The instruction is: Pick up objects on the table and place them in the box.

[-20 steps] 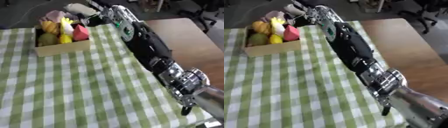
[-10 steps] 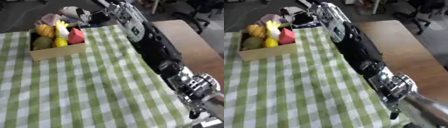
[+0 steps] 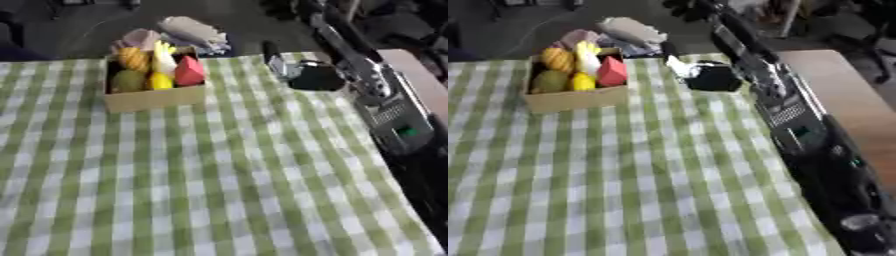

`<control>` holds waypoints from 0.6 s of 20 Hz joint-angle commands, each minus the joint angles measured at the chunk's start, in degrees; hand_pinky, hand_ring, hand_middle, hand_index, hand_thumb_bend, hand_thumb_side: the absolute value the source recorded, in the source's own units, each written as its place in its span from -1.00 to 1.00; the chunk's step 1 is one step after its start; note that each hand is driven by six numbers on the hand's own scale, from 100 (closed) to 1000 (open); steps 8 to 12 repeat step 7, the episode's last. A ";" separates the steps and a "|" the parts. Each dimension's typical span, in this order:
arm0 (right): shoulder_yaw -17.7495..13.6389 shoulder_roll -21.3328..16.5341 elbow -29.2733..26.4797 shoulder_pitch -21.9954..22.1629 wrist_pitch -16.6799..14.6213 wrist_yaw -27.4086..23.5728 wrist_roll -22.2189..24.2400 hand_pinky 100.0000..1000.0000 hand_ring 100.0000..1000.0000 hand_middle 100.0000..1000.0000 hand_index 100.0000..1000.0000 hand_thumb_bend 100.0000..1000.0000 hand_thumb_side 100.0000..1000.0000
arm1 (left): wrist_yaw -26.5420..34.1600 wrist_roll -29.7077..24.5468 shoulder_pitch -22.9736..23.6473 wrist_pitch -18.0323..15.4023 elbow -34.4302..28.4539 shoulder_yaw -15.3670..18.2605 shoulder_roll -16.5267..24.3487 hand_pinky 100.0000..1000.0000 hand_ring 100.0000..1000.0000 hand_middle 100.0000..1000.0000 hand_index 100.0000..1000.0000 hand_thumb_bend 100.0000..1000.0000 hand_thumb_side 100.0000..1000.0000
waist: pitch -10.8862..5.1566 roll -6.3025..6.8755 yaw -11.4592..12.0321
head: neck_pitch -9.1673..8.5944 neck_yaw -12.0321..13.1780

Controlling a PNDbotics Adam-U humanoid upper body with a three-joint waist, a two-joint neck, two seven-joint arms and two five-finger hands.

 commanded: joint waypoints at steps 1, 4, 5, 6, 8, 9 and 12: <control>-2.39 1.11 -4.32 4.05 1.15 -2.44 -1.52 0.53 0.59 0.57 0.80 -1.00 -0.18 | 0.30 1.31 0.48 -1.15 -0.75 0.45 0.00 0.36 0.32 0.34 0.72 -1.00 0.54 | -1.69 0.90 -0.92 | 1.06 3.51; -3.89 3.44 -4.99 8.99 1.70 -3.35 -3.85 0.46 0.54 0.52 0.80 -1.00 -0.18 | 0.70 2.28 0.68 -2.14 -0.61 0.41 -0.52 0.36 0.33 0.35 0.72 -1.00 0.54 | -1.70 1.09 -2.71 | 2.21 5.60; -4.38 4.19 -5.05 10.34 1.86 -3.61 -5.00 0.44 0.52 0.50 0.81 -1.00 -0.18 | 0.70 2.52 0.55 -2.50 -0.52 0.34 -0.67 0.36 0.34 0.35 0.72 -1.00 0.54 | -1.68 1.15 -3.15 | 2.59 6.17; -4.83 4.87 -5.01 11.56 2.04 -3.81 -6.23 0.41 0.51 0.48 0.83 -1.00 -0.18 | 0.69 2.65 0.46 -2.84 -0.42 0.20 -0.78 0.36 0.34 0.36 0.72 -1.00 0.54 | -1.64 1.22 -3.56 | 3.10 6.76; -5.17 5.39 -4.94 12.57 2.17 -3.88 -7.36 0.41 0.51 0.48 0.83 -1.00 -0.18 | 0.69 2.71 0.43 -3.15 -0.31 0.06 -0.84 0.36 0.34 0.36 0.72 -1.00 0.54 | -1.61 1.26 -3.87 | 3.53 7.17; -5.17 5.39 -4.94 12.57 2.17 -3.88 -7.36 0.41 0.51 0.48 0.83 -1.00 -0.18 | 0.69 2.71 0.43 -3.15 -0.31 0.06 -0.84 0.36 0.34 0.36 0.72 -1.00 0.54 | -1.61 1.26 -3.87 | 3.53 7.17; -5.17 5.39 -4.94 12.57 2.17 -3.88 -7.36 0.41 0.51 0.48 0.83 -1.00 -0.18 | 0.69 2.71 0.43 -3.15 -0.31 0.06 -0.84 0.36 0.34 0.36 0.72 -1.00 0.54 | -1.61 1.26 -3.87 | 3.53 7.17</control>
